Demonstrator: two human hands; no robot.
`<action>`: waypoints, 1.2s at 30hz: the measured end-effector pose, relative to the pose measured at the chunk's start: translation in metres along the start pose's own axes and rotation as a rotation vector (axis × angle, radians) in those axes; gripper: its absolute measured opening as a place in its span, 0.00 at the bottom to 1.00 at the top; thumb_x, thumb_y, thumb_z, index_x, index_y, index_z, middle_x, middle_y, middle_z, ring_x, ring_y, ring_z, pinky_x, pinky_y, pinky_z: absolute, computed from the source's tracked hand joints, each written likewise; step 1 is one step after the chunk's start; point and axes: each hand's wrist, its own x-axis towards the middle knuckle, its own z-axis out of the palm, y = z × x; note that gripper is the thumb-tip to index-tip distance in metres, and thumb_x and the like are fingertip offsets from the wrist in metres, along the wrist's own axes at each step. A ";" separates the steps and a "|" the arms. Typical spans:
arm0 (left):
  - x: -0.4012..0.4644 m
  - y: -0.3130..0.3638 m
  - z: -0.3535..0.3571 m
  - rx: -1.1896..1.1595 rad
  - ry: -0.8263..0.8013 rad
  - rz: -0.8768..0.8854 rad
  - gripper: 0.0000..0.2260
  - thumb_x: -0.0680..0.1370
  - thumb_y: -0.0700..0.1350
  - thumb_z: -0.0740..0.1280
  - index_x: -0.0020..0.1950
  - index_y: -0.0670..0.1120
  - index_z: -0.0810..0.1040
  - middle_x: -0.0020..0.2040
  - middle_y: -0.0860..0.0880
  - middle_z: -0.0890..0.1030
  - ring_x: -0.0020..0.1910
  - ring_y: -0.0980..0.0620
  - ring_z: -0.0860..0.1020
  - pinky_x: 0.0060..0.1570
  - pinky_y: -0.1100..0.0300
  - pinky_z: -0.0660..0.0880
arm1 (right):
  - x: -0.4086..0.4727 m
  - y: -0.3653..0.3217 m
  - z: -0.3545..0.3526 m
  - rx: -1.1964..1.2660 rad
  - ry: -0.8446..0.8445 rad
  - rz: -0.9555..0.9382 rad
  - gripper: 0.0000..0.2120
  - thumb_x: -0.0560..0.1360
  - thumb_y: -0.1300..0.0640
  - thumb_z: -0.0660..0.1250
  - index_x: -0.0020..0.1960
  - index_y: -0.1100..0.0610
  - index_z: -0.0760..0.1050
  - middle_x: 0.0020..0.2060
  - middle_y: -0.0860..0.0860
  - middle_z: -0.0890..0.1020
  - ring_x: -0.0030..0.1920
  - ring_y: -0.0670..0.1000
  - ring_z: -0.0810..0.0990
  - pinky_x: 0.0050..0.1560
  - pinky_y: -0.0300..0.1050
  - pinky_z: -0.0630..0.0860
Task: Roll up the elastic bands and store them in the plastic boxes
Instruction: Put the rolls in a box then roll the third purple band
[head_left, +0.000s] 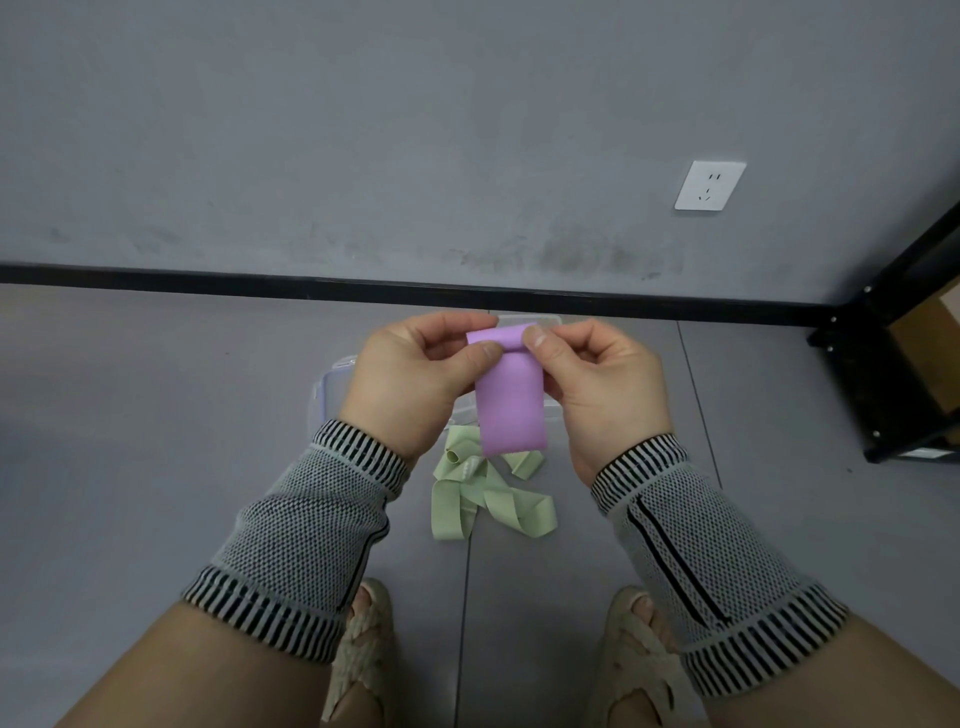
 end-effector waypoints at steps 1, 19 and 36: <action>0.000 0.000 0.000 -0.018 -0.002 -0.007 0.08 0.73 0.33 0.68 0.47 0.45 0.80 0.42 0.46 0.84 0.42 0.52 0.82 0.46 0.59 0.80 | 0.000 0.001 0.000 -0.001 -0.002 0.004 0.06 0.69 0.57 0.74 0.34 0.53 0.80 0.38 0.57 0.83 0.41 0.58 0.82 0.48 0.64 0.79; 0.000 -0.001 -0.001 0.083 -0.002 0.038 0.10 0.72 0.31 0.69 0.43 0.47 0.80 0.44 0.48 0.83 0.47 0.48 0.81 0.49 0.54 0.79 | 0.001 -0.001 -0.002 -0.096 -0.147 -0.084 0.05 0.74 0.57 0.70 0.44 0.48 0.79 0.37 0.51 0.84 0.43 0.54 0.84 0.50 0.60 0.80; 0.000 0.003 0.000 -0.036 -0.001 -0.058 0.06 0.73 0.33 0.68 0.44 0.44 0.79 0.44 0.41 0.82 0.39 0.52 0.81 0.44 0.60 0.80 | 0.003 -0.003 -0.005 -0.083 -0.153 -0.037 0.11 0.72 0.62 0.71 0.49 0.48 0.78 0.41 0.52 0.84 0.44 0.51 0.84 0.50 0.53 0.81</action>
